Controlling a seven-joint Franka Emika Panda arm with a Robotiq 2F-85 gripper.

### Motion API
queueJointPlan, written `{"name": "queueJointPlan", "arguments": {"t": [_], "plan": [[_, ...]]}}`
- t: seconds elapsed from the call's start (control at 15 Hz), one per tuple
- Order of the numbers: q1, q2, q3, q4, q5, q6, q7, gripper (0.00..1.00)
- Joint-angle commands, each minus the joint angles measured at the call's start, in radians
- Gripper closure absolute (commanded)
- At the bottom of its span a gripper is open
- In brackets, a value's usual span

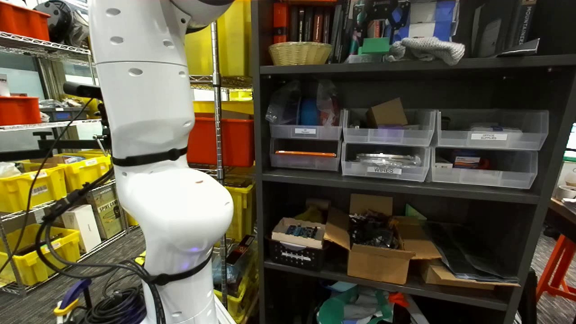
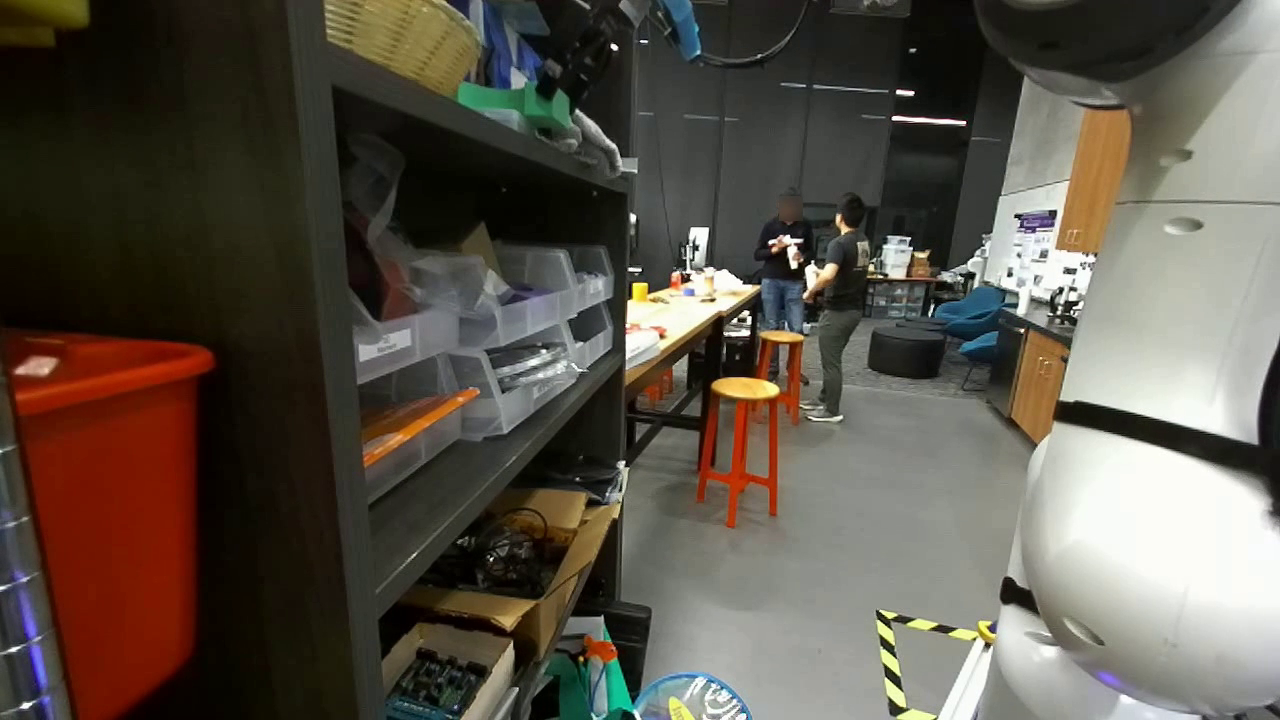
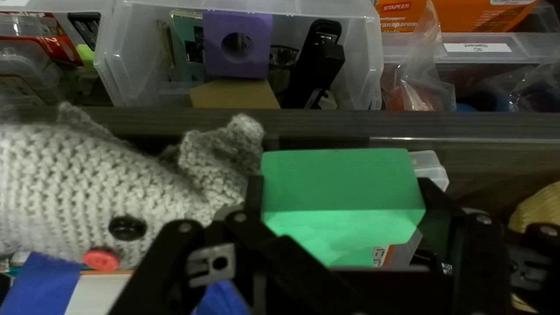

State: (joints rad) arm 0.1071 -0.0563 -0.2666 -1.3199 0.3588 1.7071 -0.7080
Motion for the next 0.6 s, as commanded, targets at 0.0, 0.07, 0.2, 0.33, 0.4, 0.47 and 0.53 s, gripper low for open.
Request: {"name": "queueJointPlan", "arguments": {"t": [0.0, 0.07, 0.2, 0.33, 0.4, 0.47, 0.53], "plan": [[0.003, -0.029, 0.006, 0.01, -0.029, -0.01, 0.01, 0.44], [0.003, -0.038, 0.006, 0.013, -0.027, -0.019, 0.008, 0.44], [0.003, -0.053, 0.006, 0.022, -0.027, -0.033, 0.008, 0.44], [0.003, -0.072, 0.01, 0.028, -0.038, -0.043, 0.009, 0.44], [0.003, -0.082, 0.011, 0.032, -0.043, -0.048, 0.007, 0.44], [0.003, -0.092, 0.013, 0.033, -0.046, -0.05, 0.007, 0.44], [0.003, -0.1, 0.015, 0.037, -0.051, -0.053, 0.005, 0.44]]}}
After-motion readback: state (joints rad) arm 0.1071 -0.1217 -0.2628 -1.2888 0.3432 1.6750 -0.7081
